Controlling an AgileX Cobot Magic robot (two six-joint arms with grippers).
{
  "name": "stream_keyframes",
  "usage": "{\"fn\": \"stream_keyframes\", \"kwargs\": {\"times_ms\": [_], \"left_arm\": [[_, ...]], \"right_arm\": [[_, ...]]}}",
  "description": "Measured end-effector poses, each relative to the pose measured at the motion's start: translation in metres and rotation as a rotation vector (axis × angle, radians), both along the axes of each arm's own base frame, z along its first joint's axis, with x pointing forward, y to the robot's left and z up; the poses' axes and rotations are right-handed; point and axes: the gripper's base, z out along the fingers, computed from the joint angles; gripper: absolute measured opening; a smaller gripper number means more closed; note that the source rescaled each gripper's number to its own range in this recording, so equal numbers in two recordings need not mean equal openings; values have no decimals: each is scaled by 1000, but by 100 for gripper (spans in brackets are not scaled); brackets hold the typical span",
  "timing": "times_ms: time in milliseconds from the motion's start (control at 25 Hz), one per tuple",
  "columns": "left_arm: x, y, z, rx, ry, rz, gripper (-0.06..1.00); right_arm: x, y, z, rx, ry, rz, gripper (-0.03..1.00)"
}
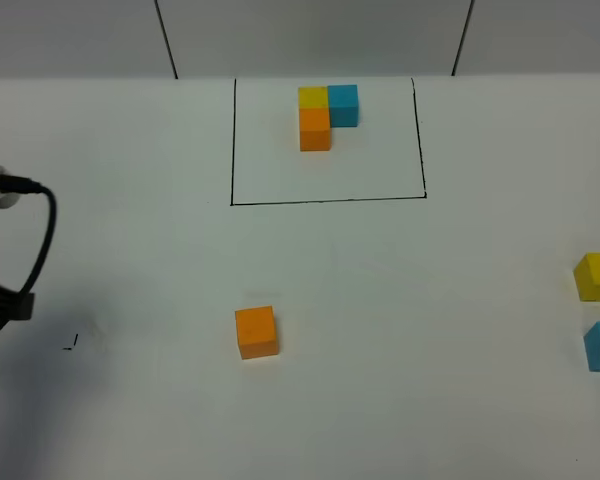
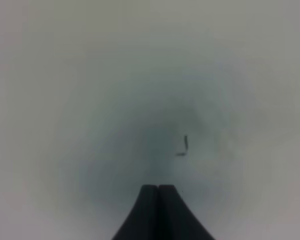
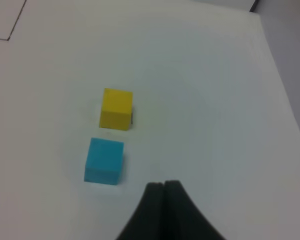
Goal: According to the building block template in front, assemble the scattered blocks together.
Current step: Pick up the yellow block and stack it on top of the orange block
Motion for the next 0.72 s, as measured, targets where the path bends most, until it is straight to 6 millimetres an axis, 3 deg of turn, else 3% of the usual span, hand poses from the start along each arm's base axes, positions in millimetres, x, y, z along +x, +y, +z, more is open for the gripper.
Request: {"fn": "stream_keyframes", "kwargs": {"times_ms": [160, 440, 720], "left_arm": [[-33, 15, 12, 21, 36, 60, 0], [-86, 19, 30, -11, 29, 148, 0], [-118, 19, 21, -45, 6, 199, 0]], "right_arm": [[0, 0, 0, 0, 0, 0, 0], [0, 0, 0, 0, 0, 0, 0], [0, 0, 0, 0, 0, 0, 0]]}}
